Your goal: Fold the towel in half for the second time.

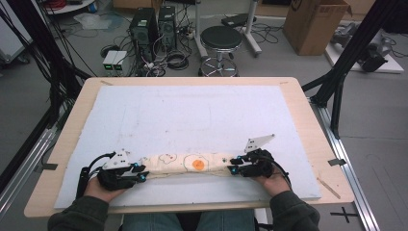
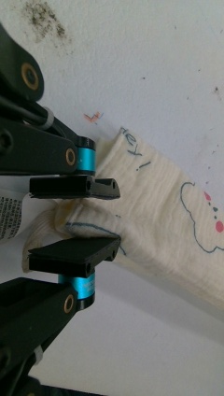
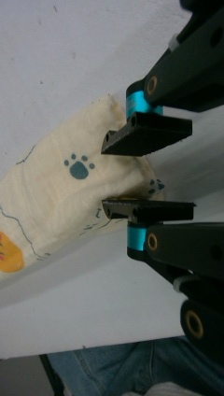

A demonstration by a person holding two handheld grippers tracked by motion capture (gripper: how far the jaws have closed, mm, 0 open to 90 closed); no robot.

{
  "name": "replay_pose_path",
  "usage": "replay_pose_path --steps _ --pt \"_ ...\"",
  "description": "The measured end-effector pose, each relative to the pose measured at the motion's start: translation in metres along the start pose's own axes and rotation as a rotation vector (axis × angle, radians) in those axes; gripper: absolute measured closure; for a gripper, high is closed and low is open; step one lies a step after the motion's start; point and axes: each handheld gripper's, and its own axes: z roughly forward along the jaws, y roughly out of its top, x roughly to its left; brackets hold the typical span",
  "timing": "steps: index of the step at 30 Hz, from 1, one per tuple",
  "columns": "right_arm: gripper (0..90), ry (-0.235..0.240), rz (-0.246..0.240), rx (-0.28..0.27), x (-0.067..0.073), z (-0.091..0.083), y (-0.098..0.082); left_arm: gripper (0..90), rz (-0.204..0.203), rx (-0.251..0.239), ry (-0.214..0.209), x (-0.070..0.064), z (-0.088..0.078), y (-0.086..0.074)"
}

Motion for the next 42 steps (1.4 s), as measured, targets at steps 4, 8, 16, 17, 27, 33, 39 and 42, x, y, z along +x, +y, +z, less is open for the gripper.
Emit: replay_pose_path --steps 4,8,16,17,27,33,39,42 --pt "51.8 0.026 -0.016 -0.037 0.004 -0.005 0.007 65.5 0.006 -0.006 -0.007 0.0 -0.001 0.001" --pt "47.5 0.042 -0.027 -0.067 0.008 -0.009 0.017 62.7 0.005 -0.005 -0.01 -0.001 -0.003 0.001" --pt "55.7 0.042 -0.01 -0.081 0.007 0.007 0.04 60.9 0.005 -0.014 -0.022 -0.002 -0.005 0.001" --pt "56.7 0.041 -0.007 -0.064 0.006 0.012 0.04 60.4 0.006 -0.013 -0.023 -0.002 -0.006 0.001" --pt "56.3 -0.002 -0.033 0.045 0.01 0.034 0.032 56.5 -0.02 -0.09 -0.021 0.001 -0.024 0.009" --pt "54.4 -0.016 -0.057 0.048 0.013 0.038 0.027 56.7 -0.01 -0.111 -0.02 0.0 -0.025 0.022" --pt "53.0 -0.015 -0.058 0.042 0.013 0.037 0.027 61.4 -0.029 -0.124 -0.02 0.002 -0.009 0.038" --pt "51.6 -0.009 -0.051 0.02 0.013 0.034 0.03 64.7 -0.024 -0.113 -0.026 0.002 0.002 0.047"
